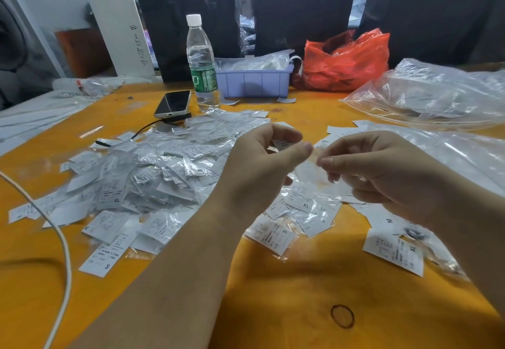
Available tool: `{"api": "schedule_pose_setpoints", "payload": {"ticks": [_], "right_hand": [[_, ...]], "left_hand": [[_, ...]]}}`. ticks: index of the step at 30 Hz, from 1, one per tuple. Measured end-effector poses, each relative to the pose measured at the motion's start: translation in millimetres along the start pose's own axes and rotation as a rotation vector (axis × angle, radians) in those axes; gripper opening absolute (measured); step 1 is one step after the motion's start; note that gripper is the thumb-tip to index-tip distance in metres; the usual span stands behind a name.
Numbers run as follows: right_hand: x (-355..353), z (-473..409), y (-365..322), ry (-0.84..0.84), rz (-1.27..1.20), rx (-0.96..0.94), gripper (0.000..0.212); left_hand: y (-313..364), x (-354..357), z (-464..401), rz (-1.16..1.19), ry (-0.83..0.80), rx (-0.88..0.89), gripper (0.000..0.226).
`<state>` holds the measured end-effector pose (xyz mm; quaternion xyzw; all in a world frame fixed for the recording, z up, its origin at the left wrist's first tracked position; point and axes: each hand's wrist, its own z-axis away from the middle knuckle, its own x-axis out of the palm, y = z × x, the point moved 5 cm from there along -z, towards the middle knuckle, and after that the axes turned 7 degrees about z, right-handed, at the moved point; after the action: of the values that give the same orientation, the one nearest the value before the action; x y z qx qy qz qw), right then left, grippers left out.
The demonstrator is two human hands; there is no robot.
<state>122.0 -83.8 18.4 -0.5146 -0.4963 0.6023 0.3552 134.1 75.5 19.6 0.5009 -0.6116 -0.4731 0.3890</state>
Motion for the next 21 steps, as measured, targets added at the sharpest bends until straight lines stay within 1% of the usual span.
{"api": "schedule_pose_setpoints", "payload": {"ticks": [2, 8, 13, 16, 21], "right_hand": [[-0.3, 0.1, 0.0, 0.01, -0.015, 0.001, 0.012], [0.4, -0.6, -0.2, -0.002, -0.05, 0.003, 0.014], [2.5, 0.1, 0.4, -0.036, -0.045, -0.009, 0.011], [2.8, 0.0, 0.2, -0.027, -0.032, -0.015, 0.008], [3.2, 0.4, -1.1, 0.001, -0.003, -0.032, 0.005]], "left_hand": [[1.0, -1.5, -0.6, 0.062, 0.029, -0.002, 0.008], [3.4, -6.9, -0.9, 0.074, 0.079, 0.039, 0.027], [2.1, -4.3, -1.3, 0.047, 0.051, 0.037, 0.034], [1.1, -3.3, -1.5, 0.014, 0.039, 0.042, 0.041], [0.2, -1.7, -1.7, -0.044, 0.012, 0.051, 0.044]]}}
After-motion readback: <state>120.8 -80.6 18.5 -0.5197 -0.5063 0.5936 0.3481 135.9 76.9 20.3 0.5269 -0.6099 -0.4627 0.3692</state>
